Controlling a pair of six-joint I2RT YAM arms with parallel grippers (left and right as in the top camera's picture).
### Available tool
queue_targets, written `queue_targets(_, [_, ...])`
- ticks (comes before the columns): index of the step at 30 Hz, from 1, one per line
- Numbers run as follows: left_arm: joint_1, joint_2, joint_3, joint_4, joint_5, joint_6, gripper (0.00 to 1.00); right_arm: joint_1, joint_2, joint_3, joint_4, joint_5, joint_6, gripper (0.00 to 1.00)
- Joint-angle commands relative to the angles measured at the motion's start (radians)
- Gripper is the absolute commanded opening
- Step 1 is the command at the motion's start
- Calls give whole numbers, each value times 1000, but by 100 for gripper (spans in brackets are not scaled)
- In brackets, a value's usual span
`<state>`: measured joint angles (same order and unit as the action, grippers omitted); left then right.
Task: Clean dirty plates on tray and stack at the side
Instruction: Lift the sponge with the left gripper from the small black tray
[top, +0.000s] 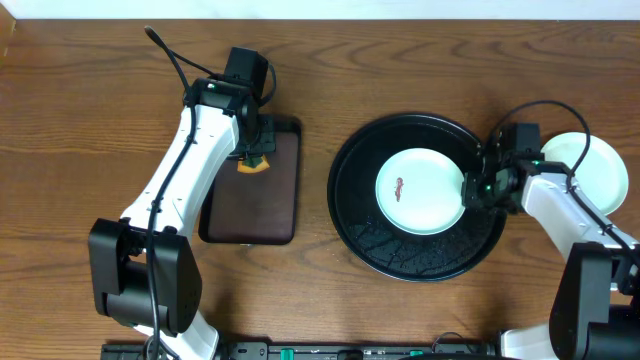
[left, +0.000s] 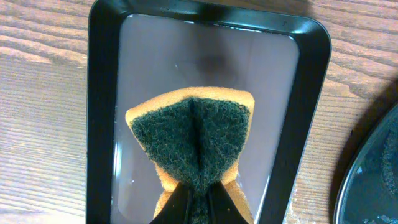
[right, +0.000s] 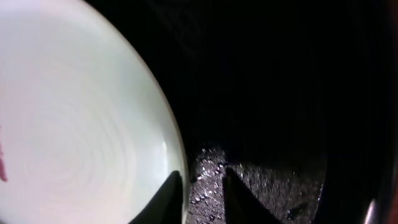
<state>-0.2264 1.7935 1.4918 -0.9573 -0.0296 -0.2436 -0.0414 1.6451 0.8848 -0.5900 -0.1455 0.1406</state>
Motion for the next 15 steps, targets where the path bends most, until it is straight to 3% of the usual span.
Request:
queue_targets(1, [-2, 6, 3, 5, -10, -16, 7, 4, -3, -11, 5, 6, 1, 16])
queue_targets(10, [-2, 6, -5, 23, -10, -16, 7, 4, -3, -12, 20, 6, 2, 17])
queue_targets(13, [-2, 6, -5, 23, -9, -16, 7, 4, -3, -12, 30, 6, 11, 4])
queue_targets(15, [-2, 6, -5, 23, -9, -16, 7, 4, -3, -13, 34, 6, 24, 1])
